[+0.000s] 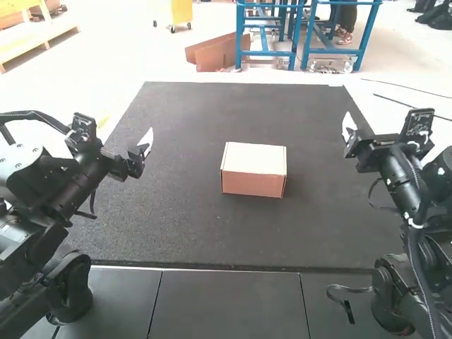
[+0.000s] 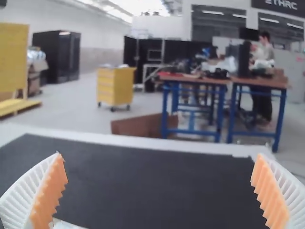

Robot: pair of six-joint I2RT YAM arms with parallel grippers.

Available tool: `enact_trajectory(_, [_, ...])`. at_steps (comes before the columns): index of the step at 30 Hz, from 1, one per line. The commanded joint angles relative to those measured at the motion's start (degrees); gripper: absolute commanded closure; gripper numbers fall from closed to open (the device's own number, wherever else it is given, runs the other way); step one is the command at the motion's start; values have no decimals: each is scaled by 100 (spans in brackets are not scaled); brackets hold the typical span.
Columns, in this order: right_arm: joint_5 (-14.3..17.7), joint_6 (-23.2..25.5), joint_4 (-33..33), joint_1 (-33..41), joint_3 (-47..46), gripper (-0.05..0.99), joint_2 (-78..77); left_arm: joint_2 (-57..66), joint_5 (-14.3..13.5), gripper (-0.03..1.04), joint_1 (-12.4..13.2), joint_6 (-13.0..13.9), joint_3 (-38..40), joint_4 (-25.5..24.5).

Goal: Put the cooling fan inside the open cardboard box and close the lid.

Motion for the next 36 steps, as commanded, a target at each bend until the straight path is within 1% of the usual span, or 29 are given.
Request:
enact_trajectory(1, [71, -340, 118, -180, -113, 4, -106, -362, 137, 4, 67, 106, -147, 28])
enact_trajectory(4, [9, -322, 127, -321, -359, 4, -291, -679, 111, 4, 119, 97, -305, -95])
enact_trajectory(5, [-87, -296, 127, -383, -438, 4, -414, -670, 41, 4, 154, 79, -331, -86])
enact_trajectory(6, [-210, -261, 127, -435, -526, 4, -502, -661, -38, 4, 207, -44, -349, -25])
enact_trajectory(8, [-369, 29, 127, -594, -596, 4, -510, -670, -38, 4, 313, -272, -375, 63])
enact_trajectory(9, [-483, 73, 136, -690, -632, 4, -510, -670, -38, 4, 383, -395, -384, 107])
enact_trajectory(11, [-553, 302, 197, -875, -693, 4, -510, -670, -38, 5, 541, -800, -384, 142])
enact_trajectory(13, [-588, 530, 276, -1068, -790, 4, -510, -670, -65, 4, 708, -923, -402, 186])
enact_trajectory(15, [-527, 750, 189, -1253, -860, 4, -510, -661, -65, 4, 902, -1037, -454, 125])
enact_trajectory(17, [-509, 1005, -93, -1446, -860, 4, -519, -670, -38, 4, 1095, -1046, -507, 116])
enact_trajectory(19, [-509, 961, -365, -1631, -860, 4, -510, -661, 58, 5, 1288, -1037, -586, 1])
enact_trajectory(21, [-544, 926, -471, -1806, -860, 4, -510, -661, 199, 5, 1455, -1037, -692, -86])
enact_trajectory(23, [-632, 882, -655, -1947, -860, 4, -510, -661, 181, 5, 1613, -993, -692, -596])
enact_trajectory(26, [-694, 864, -945, -2088, -860, 4, -519, -661, 199, 5, 1807, -1028, -692, -684])
enact_trajectory(28, [-703, 864, -1068, -2140, -860, 4, -519, -661, 173, 5, 1895, -958, -692, -886])
enact_trajectory(30, [-720, 838, -1288, -2176, -860, 4, -519, -661, 173, 5, 1947, -958, -692, -939])
enact_trajectory(33, [-720, 785, -1358, -2184, -869, 4, -519, -670, 155, 5, 1939, -940, -701, -1044])
enact_trajectory(36, [-790, 662, -1473, -2176, -878, 3, -519, -670, 155, 4, 1930, -940, -701, -1036])
